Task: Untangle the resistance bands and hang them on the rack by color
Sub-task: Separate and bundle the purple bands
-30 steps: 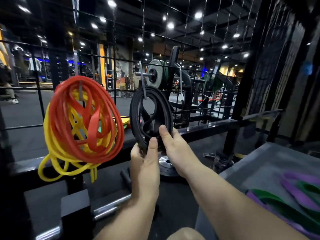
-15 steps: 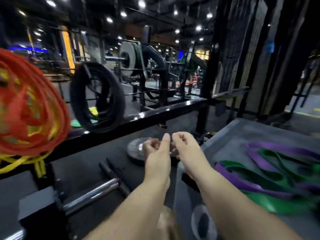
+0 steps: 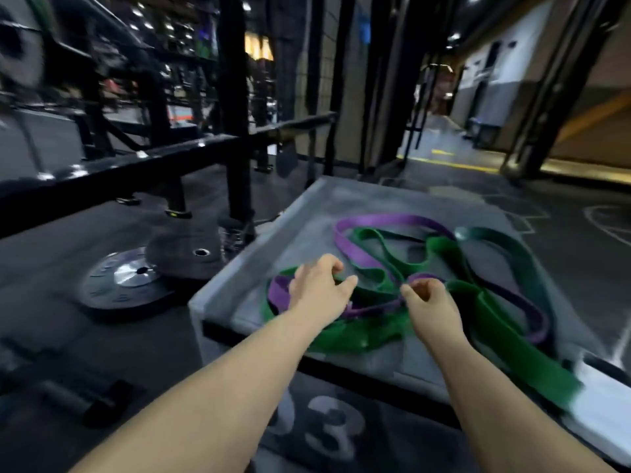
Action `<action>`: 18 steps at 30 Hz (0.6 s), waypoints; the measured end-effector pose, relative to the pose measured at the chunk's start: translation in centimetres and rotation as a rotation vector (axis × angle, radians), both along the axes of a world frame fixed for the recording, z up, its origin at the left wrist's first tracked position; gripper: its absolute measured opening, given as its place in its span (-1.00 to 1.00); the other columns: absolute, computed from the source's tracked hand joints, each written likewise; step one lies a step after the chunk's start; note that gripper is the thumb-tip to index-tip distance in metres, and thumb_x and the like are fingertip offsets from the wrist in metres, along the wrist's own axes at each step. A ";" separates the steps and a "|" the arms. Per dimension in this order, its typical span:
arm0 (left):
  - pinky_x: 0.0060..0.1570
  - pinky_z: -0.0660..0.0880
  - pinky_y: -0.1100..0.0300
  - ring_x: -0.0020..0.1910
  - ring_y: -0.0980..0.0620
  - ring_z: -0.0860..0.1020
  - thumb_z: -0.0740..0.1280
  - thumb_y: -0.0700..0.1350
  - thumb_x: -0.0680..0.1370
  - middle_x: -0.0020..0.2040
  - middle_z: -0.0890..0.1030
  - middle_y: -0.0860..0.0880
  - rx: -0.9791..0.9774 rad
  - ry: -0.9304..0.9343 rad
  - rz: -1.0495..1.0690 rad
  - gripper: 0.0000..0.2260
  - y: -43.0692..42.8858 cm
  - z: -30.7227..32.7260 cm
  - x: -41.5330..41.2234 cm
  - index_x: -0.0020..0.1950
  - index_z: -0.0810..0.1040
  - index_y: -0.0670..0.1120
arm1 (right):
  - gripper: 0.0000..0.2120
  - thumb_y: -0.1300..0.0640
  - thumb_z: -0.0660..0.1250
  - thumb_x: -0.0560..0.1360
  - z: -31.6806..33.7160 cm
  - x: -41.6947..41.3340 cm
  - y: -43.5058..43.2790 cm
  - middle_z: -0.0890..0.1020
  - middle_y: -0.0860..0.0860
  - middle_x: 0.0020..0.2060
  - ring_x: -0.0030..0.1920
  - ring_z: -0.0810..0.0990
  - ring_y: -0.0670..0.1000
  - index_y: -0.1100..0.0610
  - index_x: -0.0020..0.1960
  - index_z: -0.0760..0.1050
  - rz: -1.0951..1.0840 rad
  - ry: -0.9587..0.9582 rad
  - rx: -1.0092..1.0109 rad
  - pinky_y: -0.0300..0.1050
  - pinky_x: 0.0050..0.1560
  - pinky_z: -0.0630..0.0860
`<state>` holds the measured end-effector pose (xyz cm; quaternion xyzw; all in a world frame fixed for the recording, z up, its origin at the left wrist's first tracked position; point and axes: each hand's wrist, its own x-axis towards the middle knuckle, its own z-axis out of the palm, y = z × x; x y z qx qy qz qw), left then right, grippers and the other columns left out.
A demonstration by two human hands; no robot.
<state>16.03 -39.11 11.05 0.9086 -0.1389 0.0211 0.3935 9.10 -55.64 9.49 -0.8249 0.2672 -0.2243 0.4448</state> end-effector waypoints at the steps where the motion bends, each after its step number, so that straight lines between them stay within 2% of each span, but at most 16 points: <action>1: 0.23 0.32 0.04 0.29 -0.05 0.36 0.29 0.20 0.52 0.20 0.53 0.06 0.091 -0.034 -0.035 -0.71 -0.7 -0.3 0.6 0.16 0.45 0.10 | -0.80 -0.01 0.34 0.53 -0.4 -0.2 -1.0 0.60 0.05 -0.06 0.01 0.56 0.12 0.10 0.04 0.51 -0.010 0.044 -0.016 -0.12 -0.06 0.34; 5: 0.33 0.19 0.00 0.40 -0.02 0.25 0.26 0.38 0.44 0.36 0.42 0.07 0.406 -0.136 -0.171 -0.41 -3.4 -1.9 2.2 0.36 0.37 0.10 | -0.64 -0.03 0.35 0.53 -2.0 -0.6 -3.2 0.57 0.08 0.08 0.12 0.54 0.12 0.15 0.23 0.45 -0.029 0.198 0.017 -0.18 -0.04 0.31; 7: 0.32 0.18 -0.03 0.39 -0.03 0.25 0.24 0.46 0.38 0.37 0.41 0.07 0.551 -0.169 -0.200 -0.31 -4.0 -2.5 3.0 0.39 0.35 0.11 | -0.66 -0.04 0.35 0.53 -2.6 -0.6 -3.7 0.58 0.07 0.08 0.06 0.54 0.10 0.13 0.20 0.45 -0.028 0.214 0.025 -0.16 -0.05 0.34; 9: 0.28 0.18 -0.06 0.35 -0.03 0.27 0.24 0.47 0.36 0.33 0.44 0.08 0.620 -0.212 -0.217 -0.33 -4.2 -2.7 3.8 0.36 0.39 0.15 | -0.73 -0.04 0.34 0.53 -2.8 -0.4 -4.0 0.59 0.06 0.03 0.00 0.54 0.08 0.08 0.14 0.44 -0.027 0.215 -0.007 -0.10 -0.04 0.42; 11: 0.29 0.17 -0.08 0.35 -0.02 0.27 0.31 0.42 0.36 0.32 0.43 0.09 0.624 -0.253 -0.239 -0.36 -4.3 -2.9 4.3 0.36 0.37 0.17 | -0.76 -0.04 0.34 0.53 -2.5 -0.1 -4.1 0.60 0.04 -0.04 -0.03 0.57 0.08 0.06 0.11 0.44 -0.026 0.194 -0.022 -0.04 -0.01 0.49; 14: 0.30 0.21 -0.03 0.35 -0.05 0.26 0.48 0.26 0.32 0.36 0.28 0.03 0.461 -0.262 -0.232 -0.27 -4.2 -3.0 4.3 0.38 0.24 0.10 | -0.85 -0.01 0.34 0.54 -2.0 0.5 -3.6 0.62 0.00 -0.19 -0.22 0.60 0.00 0.03 0.05 0.47 0.004 0.176 -0.021 -0.10 -0.20 0.49; 16: 0.23 0.29 0.04 0.29 -0.06 0.26 0.54 0.19 0.29 0.30 0.26 0.00 0.389 -0.253 -0.213 -0.28 -3.7 -2.6 4.3 0.29 0.25 0.02 | -0.93 0.07 0.32 0.56 -2.2 1.1 -3.0 0.63 0.00 -0.30 -0.38 0.60 -0.01 0.07 0.00 0.52 0.057 0.170 0.085 -0.13 -0.34 0.52; 18: 0.17 0.33 0.08 0.24 -0.06 0.25 0.55 0.15 0.29 0.23 0.25 0.00 0.411 -0.229 -0.224 -0.33 -2.7 -2.0 4.2 0.23 0.27 -0.01 | -0.88 0.20 0.26 0.59 -2.3 1.6 -2.1 0.57 0.05 -0.32 -0.45 0.55 -0.02 0.14 -0.10 0.52 0.141 0.162 0.271 -0.16 -0.44 0.51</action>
